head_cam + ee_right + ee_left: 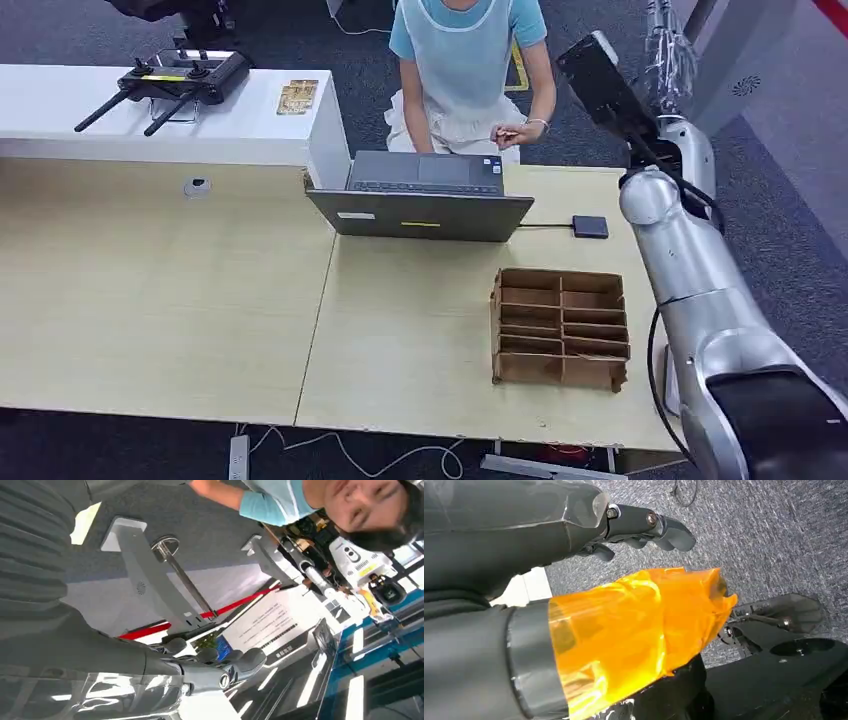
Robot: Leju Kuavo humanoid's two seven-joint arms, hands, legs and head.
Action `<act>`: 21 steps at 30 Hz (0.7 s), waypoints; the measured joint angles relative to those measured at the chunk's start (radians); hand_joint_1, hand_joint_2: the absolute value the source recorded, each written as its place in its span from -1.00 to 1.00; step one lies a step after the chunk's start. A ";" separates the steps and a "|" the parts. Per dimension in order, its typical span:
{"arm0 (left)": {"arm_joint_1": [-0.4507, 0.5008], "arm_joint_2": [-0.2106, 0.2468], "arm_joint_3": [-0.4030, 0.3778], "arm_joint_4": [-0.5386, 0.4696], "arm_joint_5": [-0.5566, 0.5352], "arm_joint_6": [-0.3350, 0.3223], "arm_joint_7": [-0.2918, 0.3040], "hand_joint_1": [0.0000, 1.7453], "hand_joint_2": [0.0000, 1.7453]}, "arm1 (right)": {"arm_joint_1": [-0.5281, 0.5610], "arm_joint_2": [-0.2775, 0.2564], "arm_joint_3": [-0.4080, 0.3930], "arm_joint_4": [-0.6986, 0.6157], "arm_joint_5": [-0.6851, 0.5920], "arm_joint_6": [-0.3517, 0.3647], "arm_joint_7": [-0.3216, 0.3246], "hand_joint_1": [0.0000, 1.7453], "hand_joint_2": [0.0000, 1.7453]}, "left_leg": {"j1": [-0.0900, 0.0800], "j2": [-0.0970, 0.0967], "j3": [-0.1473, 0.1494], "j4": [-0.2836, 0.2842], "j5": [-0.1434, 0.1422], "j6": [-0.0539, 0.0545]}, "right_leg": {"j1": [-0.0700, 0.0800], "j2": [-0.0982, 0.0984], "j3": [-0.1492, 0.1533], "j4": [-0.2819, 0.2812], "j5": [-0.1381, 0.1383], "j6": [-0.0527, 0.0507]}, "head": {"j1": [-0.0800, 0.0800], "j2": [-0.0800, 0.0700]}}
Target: Pass the card to the sensor for recognition and then transmit it.
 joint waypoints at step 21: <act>0.015 -0.003 0.027 0.000 0.090 0.034 0.005 -1.00 -1.00 | 0.575 -0.100 -0.382 -0.585 -0.920 0.400 -0.191 -1.00 1.00 | 0.000 -0.006 0.000 0.000 -0.003 0.002 | -0.001 -0.005 0.003 -0.004 -0.003 0.004 | 0.000 0.000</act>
